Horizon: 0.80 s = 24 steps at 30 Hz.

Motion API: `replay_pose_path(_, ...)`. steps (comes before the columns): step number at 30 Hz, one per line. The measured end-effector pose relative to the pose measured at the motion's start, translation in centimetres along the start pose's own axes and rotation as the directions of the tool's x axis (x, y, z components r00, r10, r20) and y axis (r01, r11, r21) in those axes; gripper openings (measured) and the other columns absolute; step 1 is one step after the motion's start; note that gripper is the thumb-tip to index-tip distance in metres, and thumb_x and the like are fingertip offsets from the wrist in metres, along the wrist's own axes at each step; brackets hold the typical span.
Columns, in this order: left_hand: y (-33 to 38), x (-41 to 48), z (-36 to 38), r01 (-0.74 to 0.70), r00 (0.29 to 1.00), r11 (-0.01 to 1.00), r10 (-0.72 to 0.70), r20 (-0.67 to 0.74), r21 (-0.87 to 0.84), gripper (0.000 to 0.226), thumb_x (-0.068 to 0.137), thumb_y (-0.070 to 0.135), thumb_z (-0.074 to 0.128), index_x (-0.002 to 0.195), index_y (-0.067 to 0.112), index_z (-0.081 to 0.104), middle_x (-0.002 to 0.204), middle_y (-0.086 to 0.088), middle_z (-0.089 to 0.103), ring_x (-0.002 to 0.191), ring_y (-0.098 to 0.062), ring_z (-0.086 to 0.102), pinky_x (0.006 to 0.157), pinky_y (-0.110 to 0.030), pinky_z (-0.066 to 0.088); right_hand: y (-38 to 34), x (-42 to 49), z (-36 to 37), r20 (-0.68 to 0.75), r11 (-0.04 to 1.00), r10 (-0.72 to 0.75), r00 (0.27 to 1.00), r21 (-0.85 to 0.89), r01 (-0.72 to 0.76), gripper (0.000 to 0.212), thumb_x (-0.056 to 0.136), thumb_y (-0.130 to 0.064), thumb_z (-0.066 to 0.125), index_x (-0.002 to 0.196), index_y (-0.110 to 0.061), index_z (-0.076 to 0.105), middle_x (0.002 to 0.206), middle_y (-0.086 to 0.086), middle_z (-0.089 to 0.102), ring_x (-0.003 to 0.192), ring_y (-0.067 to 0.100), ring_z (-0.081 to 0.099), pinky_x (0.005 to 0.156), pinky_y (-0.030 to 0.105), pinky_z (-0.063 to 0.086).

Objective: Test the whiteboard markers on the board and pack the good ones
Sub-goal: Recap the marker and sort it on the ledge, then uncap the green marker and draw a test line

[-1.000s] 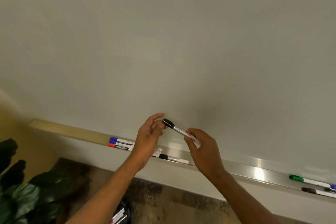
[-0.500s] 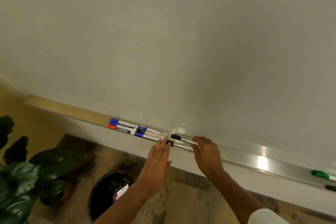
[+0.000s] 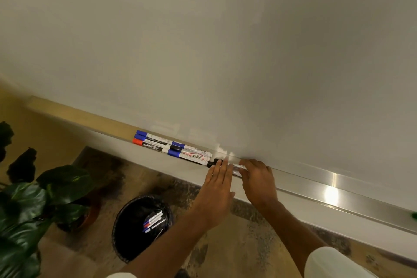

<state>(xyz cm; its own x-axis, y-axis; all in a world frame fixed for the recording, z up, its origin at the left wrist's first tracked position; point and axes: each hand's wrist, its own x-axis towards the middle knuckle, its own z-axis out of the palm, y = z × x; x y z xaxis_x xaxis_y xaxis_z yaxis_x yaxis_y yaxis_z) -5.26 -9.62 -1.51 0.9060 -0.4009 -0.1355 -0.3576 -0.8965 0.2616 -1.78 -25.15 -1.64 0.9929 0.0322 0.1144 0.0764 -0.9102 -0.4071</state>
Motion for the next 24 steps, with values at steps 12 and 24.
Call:
replay_pose_path(12, 0.0, 2.2, -0.2, 0.06, 0.997, 0.997, -0.063, 0.049, 0.047, 0.074, 0.11, 0.041, 0.032, 0.149, 0.012, -0.024, 0.157, -0.008, -0.031, 0.151, -0.027, -0.025, 0.108, -0.035, -0.031, 0.7, 0.5, 1.6, 0.006, 0.995, -0.078, 0.997, -0.065, 0.078, 0.035, 0.078, -0.005, 0.08, 0.109, -0.02, 0.074, 0.109, 0.0, 0.074, 0.104, 0.025, 0.066, 0.09, 0.041, 0.051)
replay_pose_path(24, 0.2, 2.4, -0.2, 0.055, 0.993, 0.994, -0.065, 0.102, 0.098, 0.072, 0.11, 0.045, 0.025, 0.157, 0.011, -0.017, 0.165, -0.01, -0.024, 0.145, -0.024, -0.032, 0.111, -0.037, -0.029, 1.9, -0.6, 0.3, -0.099, 0.997, -0.072, 0.993, -0.002, 0.072, 0.018, 0.089, -0.011, 0.071, 0.106, -0.014, 0.073, 0.106, 0.005, 0.073, 0.101, 0.028, 0.066, 0.089, 0.042, 0.051)
